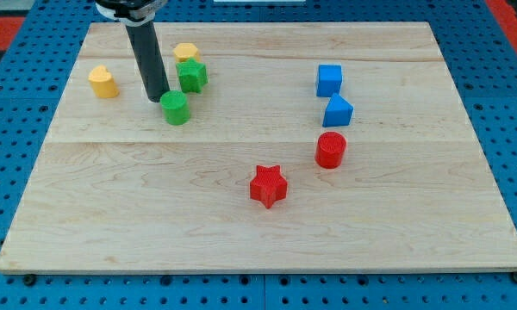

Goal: Move green circle towards center

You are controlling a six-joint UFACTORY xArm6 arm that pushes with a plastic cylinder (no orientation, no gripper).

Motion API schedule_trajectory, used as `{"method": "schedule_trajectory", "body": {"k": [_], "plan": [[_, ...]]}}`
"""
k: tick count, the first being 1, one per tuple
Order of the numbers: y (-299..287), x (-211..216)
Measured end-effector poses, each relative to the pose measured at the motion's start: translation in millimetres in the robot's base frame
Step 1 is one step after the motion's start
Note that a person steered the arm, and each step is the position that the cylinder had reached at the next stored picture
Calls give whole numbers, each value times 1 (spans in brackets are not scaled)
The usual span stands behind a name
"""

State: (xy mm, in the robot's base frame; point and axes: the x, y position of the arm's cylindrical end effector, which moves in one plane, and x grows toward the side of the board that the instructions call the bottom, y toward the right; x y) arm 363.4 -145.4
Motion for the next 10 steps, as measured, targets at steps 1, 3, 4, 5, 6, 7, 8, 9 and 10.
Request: {"method": "schedule_trajectory", "body": {"k": [1, 3, 4, 5, 6, 7, 8, 9, 10], "plan": [[0, 2], [6, 28], [6, 28], [8, -4], [18, -8], [17, 12], [17, 18], [32, 41], [32, 81]]}}
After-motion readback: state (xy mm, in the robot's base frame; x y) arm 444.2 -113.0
